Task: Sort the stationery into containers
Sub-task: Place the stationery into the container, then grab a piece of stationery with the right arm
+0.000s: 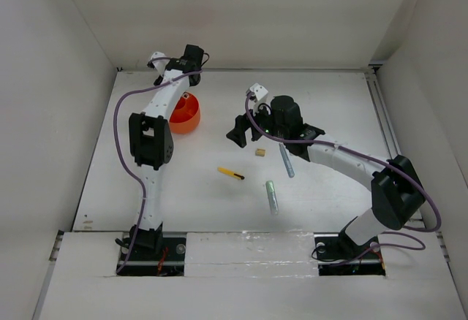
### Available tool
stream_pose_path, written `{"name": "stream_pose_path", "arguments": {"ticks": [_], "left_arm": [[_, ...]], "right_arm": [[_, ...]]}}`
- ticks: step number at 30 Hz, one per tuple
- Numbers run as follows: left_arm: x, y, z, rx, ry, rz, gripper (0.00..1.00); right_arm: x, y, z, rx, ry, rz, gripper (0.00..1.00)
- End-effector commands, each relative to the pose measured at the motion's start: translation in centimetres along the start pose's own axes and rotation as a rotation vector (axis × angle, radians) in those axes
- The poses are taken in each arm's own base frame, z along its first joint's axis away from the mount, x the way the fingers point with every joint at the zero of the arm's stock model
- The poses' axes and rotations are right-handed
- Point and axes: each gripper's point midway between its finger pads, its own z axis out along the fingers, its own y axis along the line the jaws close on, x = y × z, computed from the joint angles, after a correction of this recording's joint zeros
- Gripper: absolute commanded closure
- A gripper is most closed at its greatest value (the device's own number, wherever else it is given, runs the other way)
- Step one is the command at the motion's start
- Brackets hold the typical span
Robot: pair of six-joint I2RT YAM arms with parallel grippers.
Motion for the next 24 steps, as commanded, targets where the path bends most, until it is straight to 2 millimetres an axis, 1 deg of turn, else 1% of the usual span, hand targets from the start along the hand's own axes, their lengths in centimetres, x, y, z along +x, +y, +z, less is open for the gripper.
{"name": "stream_pose_path", "arguments": {"ticks": [1, 2, 3, 4, 6, 7, 8, 10, 12, 13, 14, 15, 16, 17, 18, 19, 20, 21, 22, 23, 24], "left_arm": [[-3.9, -0.5, -2.1, 0.047, -0.064, -0.063, 0.43], [-3.5, -1.2, -2.5, 0.071, -0.056, -0.062, 0.42], [-4.1, -1.5, -2.9, 0.088, -0.062, -0.065, 0.4], [-4.3, -1.7, -3.8, 0.105, -0.063, -0.059, 0.4], [-4.9, -2.2, -4.2, 0.137, -0.076, -0.063, 0.39], [-4.9, -2.3, -4.4, 0.148, -0.068, -0.056, 0.39], [-5.5, -2.3, -4.9, 0.157, -0.073, -0.055, 0.38], [-6.0, -2.5, -5.3, 0.175, -0.08, -0.063, 0.36], [-7.4, -3.1, -6.4, 0.217, -0.093, -0.059, 0.32], [-7.4, -3.2, -6.7, 0.229, -0.088, -0.053, 0.29], [-8.4, -3.3, -7.5, 0.249, -0.098, -0.063, 0.27], [-8.4, -3.3, -7.8, 0.265, -0.086, -0.054, 0.26], [-9.0, -3.7, -8.4, 0.29, -0.093, -0.041, 0.24], [-9.1, -3.7, -8.7, 0.306, -0.092, -0.021, 0.24], [-10.1, -4.0, -9.9, 0.345, -0.093, -0.02, 0.24], [-10.5, -3.8, -10.3, 0.354, -0.102, -0.006, 0.23], [-11.0, -3.9, -10.9, 0.377, -0.106, 0.001, 0.22], [-10.7, -3.4, -10.9, 0.383, -0.105, 0.062, 0.2], [-11.4, -3.3, -12.3, 0.426, -0.095, 0.068, 0.18], [-11.5, -3.1, -12.8, 0.446, -0.089, 0.088, 0.14], [-10.8, -2.5, -12.8, 0.454, -0.069, 0.126, 0.05]], "right_arm": [[-1.8, 1.0, 0.0, -0.034, -0.068, -0.033, 0.0], [-1.8, 1.0, 0.0, -0.034, -0.068, -0.033, 0.0], [-1.8, 1.0, 0.0, -0.034, -0.068, -0.033, 0.0], [-1.8, 1.0, 0.0, -0.034, -0.068, -0.033, 0.0], [-1.5, 0.6, 0.3, -0.022, -0.061, -0.029, 0.0], [-1.5, 0.6, 0.3, -0.022, -0.061, -0.038, 0.0], [-1.5, 0.4, 0.3, -0.013, -0.063, -0.047, 0.0], [-1.6, 0.0, 0.3, 0.011, -0.066, -0.047, 0.0], [-1.4, -0.8, 0.2, 0.052, -0.059, -0.065, 0.0], [-1.1, -1.1, 0.4, 0.063, -0.052, -0.063, 0.0], [-1.4, -1.3, 0.4, 0.074, -0.051, -0.072, 0.0], [-0.6, -1.5, 0.5, 0.078, -0.024, -0.081, 0.0], [-1.0, -1.9, 0.5, 0.102, -0.029, -0.09, 0.0], [-0.8, -2.2, 0.4, 0.12, -0.021, -0.088, 0.0], [-0.2, -2.8, 0.5, 0.142, 0.006, -0.095, 0.0], [0.0, -3.6, 0.3, 0.188, 0.015, -0.102, 0.0], [-0.1, -4.0, 0.1, 0.213, 0.019, -0.101, 0.0], [0.0, -4.5, 0.2, 0.238, 0.031, -0.099, 0.0], [0.7, -5.3, -0.2, 0.27, 0.062, -0.09, 0.0], [0.8, -6.2, -0.3, 0.323, 0.073, -0.09, 0.0], [0.8, -6.7, -0.6, 0.355, 0.082, -0.08, 0.0]]}}
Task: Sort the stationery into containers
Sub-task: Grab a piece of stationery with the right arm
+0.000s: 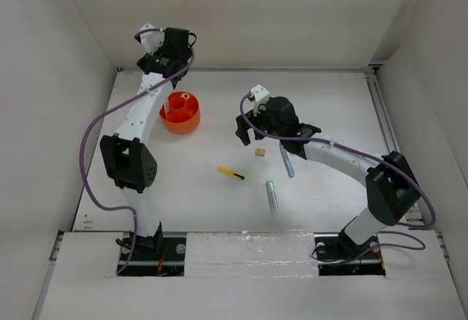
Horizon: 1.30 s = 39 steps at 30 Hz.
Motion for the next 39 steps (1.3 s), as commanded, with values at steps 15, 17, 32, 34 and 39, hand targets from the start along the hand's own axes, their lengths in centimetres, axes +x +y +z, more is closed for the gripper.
{"name": "stream_pose_path", "arguments": {"ticks": [15, 17, 32, 34, 39], "left_arm": [[-2.0, 6.4, -14.8, 0.243, 0.12, 0.104, 0.0], [-1.5, 8.0, -15.4, 0.224, 0.136, 0.122, 0.0], [3.2, 15.5, -15.9, 0.311, 0.145, 0.217, 0.0], [4.2, 15.3, -15.4, 0.314, 0.178, 0.245, 0.0], [5.9, 15.7, -14.2, 0.273, 0.235, 0.312, 0.0]], "right_arm": [[9.7, -6.6, -3.6, 0.648, 0.338, 0.217, 0.0], [10.3, -6.6, -3.3, 0.655, 0.359, 0.219, 0.0], [11.0, -4.6, -1.2, 0.522, 0.326, 0.187, 0.0], [9.9, -4.1, -0.6, 0.451, 0.271, 0.13, 0.0], [10.4, -5.1, 0.3, 0.235, 0.295, -0.084, 0.01]]}}
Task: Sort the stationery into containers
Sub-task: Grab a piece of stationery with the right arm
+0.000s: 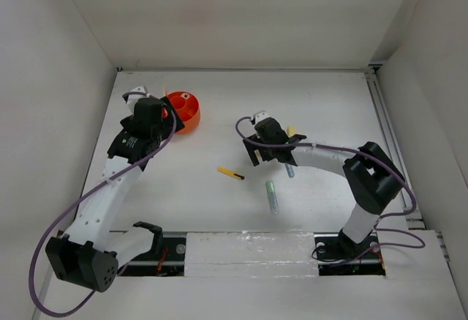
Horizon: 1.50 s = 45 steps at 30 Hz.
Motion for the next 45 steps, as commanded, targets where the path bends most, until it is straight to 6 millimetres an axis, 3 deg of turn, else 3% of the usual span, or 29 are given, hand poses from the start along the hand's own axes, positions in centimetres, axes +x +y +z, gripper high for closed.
{"name": "stream_pose_path", "arguments": {"ticks": [1, 8, 12, 19, 21, 31, 37, 40, 45], "left_arm": [[0.1, -1.0, 0.4, 0.044, 0.022, 0.047, 0.0], [0.4, -2.9, 0.1, 0.153, 0.04, 0.062, 0.0], [0.9, -3.1, 0.4, 0.161, 0.066, 0.077, 0.0], [0.7, -3.2, 0.0, 0.182, 0.052, 0.08, 0.0], [0.7, -3.2, 0.0, 0.182, 0.052, 0.08, 0.0], [0.6, -3.7, -0.4, 0.216, 0.051, 0.093, 0.0], [0.6, -3.7, -0.4, 0.216, 0.051, 0.093, 0.0], [0.7, -3.8, -0.5, 0.224, 0.055, 0.094, 0.0], [1.0, -3.9, -0.3, 0.227, 0.068, 0.096, 0.0]], "right_arm": [[-4.1, 0.2, -0.2, -0.152, -0.144, -0.175, 0.03], [-5.0, 0.6, -0.5, -0.424, -0.197, -0.367, 0.06], [-4.4, 3.0, -1.0, -0.663, -0.219, -0.384, 0.09], [-2.7, 3.4, 0.2, -0.643, -0.164, -0.436, 0.19], [-1.4, 3.5, 1.1, -0.63, -0.118, -0.438, 0.19], [-1.4, 2.8, 2.5, -0.578, -0.109, -0.46, 0.22], [0.9, 2.3, 4.0, -0.524, 0.005, -0.459, 0.36], [1.6, 2.1, 3.8, -0.518, 0.042, -0.44, 0.36], [1.2, 1.7, 3.0, -0.5, 0.045, -0.432, 0.36]]}}
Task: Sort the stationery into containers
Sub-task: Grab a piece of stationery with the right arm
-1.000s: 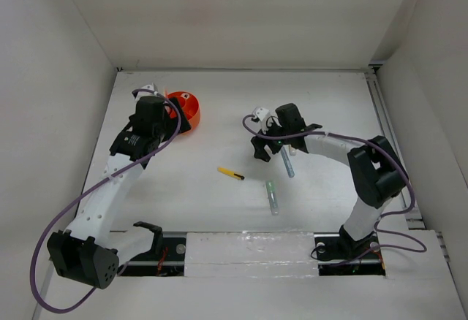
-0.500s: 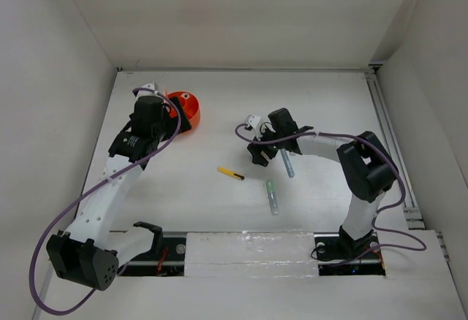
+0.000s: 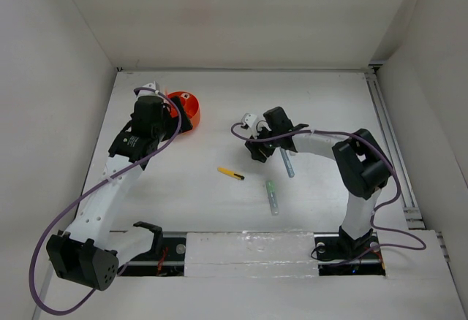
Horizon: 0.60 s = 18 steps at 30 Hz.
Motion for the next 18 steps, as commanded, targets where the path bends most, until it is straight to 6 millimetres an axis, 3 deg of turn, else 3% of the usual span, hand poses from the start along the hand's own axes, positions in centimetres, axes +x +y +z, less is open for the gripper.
{"name": "stream_pose_path", "arguments": {"ticks": [1, 9, 18], "left_arm": [[-0.6, -0.5, -0.4, 0.031, -0.025, 0.008, 0.0], [-0.3, -1.0, -0.2, 0.057, -0.009, 0.009, 0.0], [-0.4, -1.3, -0.1, 0.065, -0.004, 0.009, 0.0]], "right_arm": [[1.4, 0.1, -0.4, 0.023, 0.075, 0.04, 0.36], [3.8, 0.4, -0.9, 0.043, 0.121, 0.09, 0.35], [4.4, 0.1, -1.7, 0.078, 0.131, 0.123, 0.45]]}}
